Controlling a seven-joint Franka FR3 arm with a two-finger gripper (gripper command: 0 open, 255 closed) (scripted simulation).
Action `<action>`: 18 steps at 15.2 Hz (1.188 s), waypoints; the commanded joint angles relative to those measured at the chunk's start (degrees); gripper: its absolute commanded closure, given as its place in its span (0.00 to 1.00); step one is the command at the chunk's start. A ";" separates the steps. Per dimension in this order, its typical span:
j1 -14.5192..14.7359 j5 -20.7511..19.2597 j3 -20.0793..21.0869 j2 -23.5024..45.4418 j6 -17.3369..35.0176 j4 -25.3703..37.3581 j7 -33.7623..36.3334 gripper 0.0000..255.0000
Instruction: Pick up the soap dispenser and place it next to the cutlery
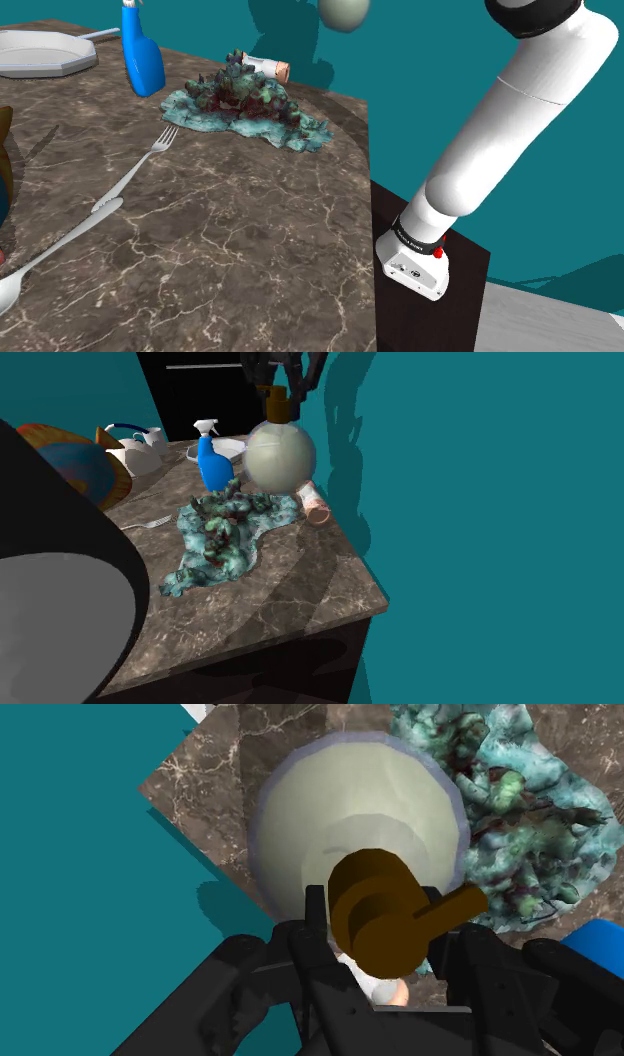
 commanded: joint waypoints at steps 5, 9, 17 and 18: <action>4.04 -0.38 5.65 -10.26 5.50 -15.25 9.53 1.00; 6.01 0.66 9.47 -14.36 8.00 -21.59 15.54 1.00; 9.51 3.88 17.31 -19.10 12.47 -29.95 27.11 1.00; 9.93 4.32 18.31 -19.39 13.02 -30.66 28.53 1.00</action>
